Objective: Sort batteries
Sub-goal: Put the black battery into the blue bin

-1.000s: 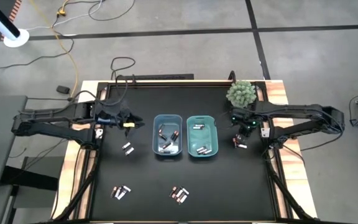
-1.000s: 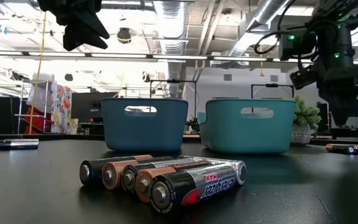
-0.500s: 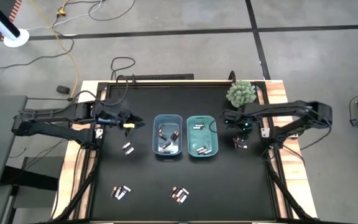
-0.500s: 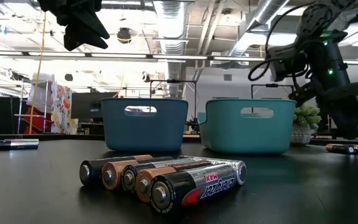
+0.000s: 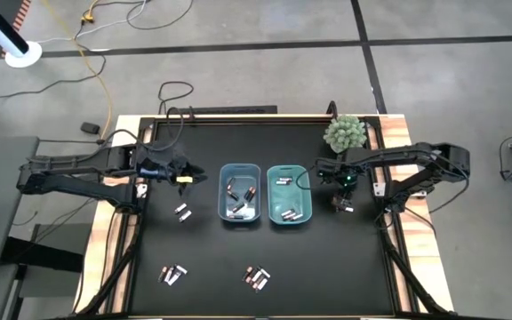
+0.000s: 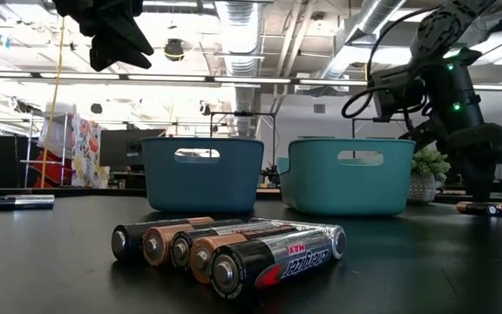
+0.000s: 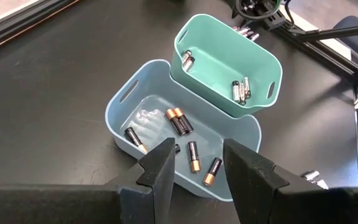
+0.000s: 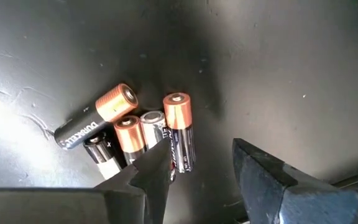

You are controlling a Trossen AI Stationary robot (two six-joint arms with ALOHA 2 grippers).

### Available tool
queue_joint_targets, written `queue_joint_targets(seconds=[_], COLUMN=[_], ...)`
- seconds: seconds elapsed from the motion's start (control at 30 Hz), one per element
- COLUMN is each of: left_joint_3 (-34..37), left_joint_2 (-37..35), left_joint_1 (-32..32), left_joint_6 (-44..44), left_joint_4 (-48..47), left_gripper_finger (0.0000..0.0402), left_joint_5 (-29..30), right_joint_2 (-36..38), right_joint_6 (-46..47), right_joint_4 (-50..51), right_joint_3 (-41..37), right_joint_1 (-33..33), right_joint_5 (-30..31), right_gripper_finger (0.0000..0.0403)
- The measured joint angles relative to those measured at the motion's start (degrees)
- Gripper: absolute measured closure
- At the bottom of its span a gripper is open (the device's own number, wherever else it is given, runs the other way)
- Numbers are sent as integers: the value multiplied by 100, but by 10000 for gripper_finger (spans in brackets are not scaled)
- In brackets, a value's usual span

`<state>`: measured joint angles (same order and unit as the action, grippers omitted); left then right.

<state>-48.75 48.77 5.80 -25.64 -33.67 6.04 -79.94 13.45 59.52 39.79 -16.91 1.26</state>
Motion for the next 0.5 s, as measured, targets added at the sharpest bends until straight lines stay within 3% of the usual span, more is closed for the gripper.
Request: queue_joint_targets(seconds=[0.5], left_joint_3=[0], left_joint_2=[0], left_joint_1=[0], left_joint_6=[-97], left_joint_4=[-27], left_gripper_finger=[272], left_joint_5=[0], right_joint_2=[0], right_joint_6=[212], right_joint_4=[-252], right_joint_3=[0], right_joint_1=[-13], right_joint_5=[2], right_gripper_finger=[217])
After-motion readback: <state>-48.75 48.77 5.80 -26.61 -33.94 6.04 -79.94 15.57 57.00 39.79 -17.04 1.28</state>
